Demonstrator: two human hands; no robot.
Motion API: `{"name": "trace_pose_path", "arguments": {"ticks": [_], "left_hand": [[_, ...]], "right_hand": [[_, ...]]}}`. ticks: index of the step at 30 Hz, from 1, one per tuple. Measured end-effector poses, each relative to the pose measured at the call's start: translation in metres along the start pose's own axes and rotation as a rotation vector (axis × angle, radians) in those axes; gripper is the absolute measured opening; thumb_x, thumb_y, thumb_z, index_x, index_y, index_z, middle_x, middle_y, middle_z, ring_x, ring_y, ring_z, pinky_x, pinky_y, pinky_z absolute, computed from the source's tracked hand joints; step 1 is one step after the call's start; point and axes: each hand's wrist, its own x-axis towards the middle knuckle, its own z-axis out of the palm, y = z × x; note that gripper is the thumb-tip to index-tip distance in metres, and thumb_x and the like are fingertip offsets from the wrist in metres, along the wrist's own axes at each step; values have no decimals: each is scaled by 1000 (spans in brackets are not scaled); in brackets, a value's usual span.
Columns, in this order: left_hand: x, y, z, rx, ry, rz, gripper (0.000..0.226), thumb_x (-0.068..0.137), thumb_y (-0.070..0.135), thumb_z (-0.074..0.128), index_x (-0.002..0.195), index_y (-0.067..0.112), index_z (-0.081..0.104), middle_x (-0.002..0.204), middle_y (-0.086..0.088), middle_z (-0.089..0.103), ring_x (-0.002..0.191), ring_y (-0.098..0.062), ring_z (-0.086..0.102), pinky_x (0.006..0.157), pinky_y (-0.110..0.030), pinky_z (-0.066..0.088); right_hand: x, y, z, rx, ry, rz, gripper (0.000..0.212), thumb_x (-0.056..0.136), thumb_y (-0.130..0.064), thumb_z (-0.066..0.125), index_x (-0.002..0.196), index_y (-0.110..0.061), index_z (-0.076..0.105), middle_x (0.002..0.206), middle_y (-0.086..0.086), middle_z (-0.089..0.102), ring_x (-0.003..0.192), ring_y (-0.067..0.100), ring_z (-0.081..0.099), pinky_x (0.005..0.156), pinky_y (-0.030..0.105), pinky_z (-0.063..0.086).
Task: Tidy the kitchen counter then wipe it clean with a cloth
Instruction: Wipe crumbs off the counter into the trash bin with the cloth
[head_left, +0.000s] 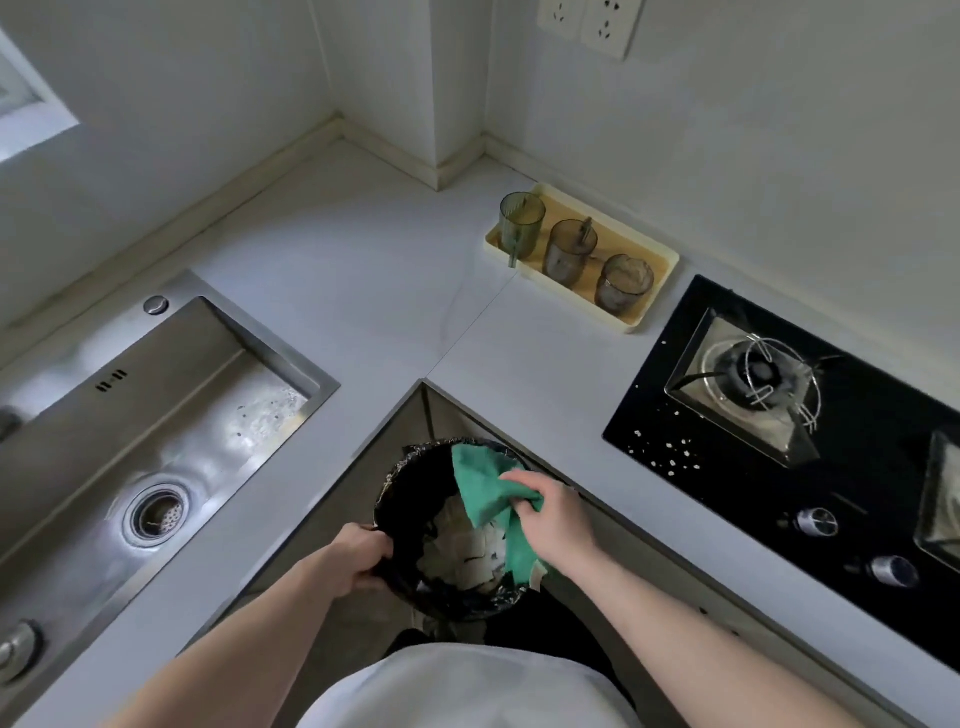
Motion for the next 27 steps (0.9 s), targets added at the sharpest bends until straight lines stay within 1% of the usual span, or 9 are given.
{"name": "trace_pose_path", "arguments": {"ticks": [2, 4, 8, 12, 14, 17, 21, 24, 27], "left_hand": [[-5, 0, 4, 15, -1, 14, 16, 82, -8, 54, 88, -1, 67, 76, -15, 66, 60, -30, 72, 55, -40, 63], [-6, -2, 6, 25, -8, 17, 17, 82, -7, 55, 93, -4, 68, 78, -15, 66, 57, -27, 70, 48, -34, 59], [-7, -7, 8, 73, -30, 18, 24, 81, -5, 56, 101, -7, 69, 83, -15, 67, 62, -28, 71, 54, -35, 61], [-10, -6, 14, 81, -23, 28, 22, 81, -7, 55, 97, -7, 69, 81, -16, 67, 62, -29, 71, 50, -33, 60], [-7, -8, 16, 74, -12, 20, 23, 80, -7, 55, 98, -7, 69, 81, -17, 68, 63, -30, 72, 53, -35, 62], [-3, -12, 23, 56, 20, 9, 22, 79, -7, 57, 96, -7, 70, 77, -15, 68, 59, -29, 70, 59, -39, 63], [0, -16, 41, 18, 61, -7, 18, 78, -7, 58, 90, -6, 71, 73, -14, 66, 59, -29, 69, 70, -49, 64], [-3, -21, 53, -15, 76, -14, 18, 77, -8, 58, 88, -5, 71, 72, -15, 68, 67, -33, 72, 76, -58, 61], [-9, -24, 65, -22, 64, -25, 18, 77, -8, 57, 88, -5, 71, 71, -15, 70, 73, -35, 74, 76, -56, 62]], "right_hand": [[-4, 1, -27, 115, 93, 31, 39, 93, -10, 65, 117, -40, 72, 117, -22, 70, 105, -1, 66, 92, 22, 56], [-4, 3, -56, 193, 182, 40, 38, 94, -13, 64, 120, -39, 71, 113, -21, 72, 97, -3, 68, 86, 25, 59], [4, 12, -113, 229, 358, 26, 34, 97, -15, 62, 126, -29, 70, 112, -18, 72, 103, -1, 66, 91, 21, 54], [37, 30, -157, 124, 459, 42, 33, 98, -18, 60, 128, -27, 68, 121, -4, 71, 112, 16, 65, 99, 35, 53], [59, 36, -171, 39, 464, 45, 33, 98, -19, 58, 130, -26, 66, 123, 0, 70, 113, 21, 65, 99, 39, 54], [94, 40, -182, -74, 425, 35, 35, 99, -19, 56, 132, -25, 64, 127, 3, 69, 116, 25, 63, 102, 40, 52], [139, 50, -184, -251, 289, 69, 37, 100, -19, 54, 136, -26, 62, 129, 6, 66, 119, 31, 60, 100, 39, 51], [145, 67, -172, -362, 178, 104, 39, 101, -17, 52, 138, -23, 60, 133, 12, 63, 122, 33, 56, 99, 38, 50], [134, 89, -163, -408, 168, 73, 38, 101, -14, 49, 136, -23, 61, 130, 11, 63, 116, 31, 59, 92, 37, 53]]}}
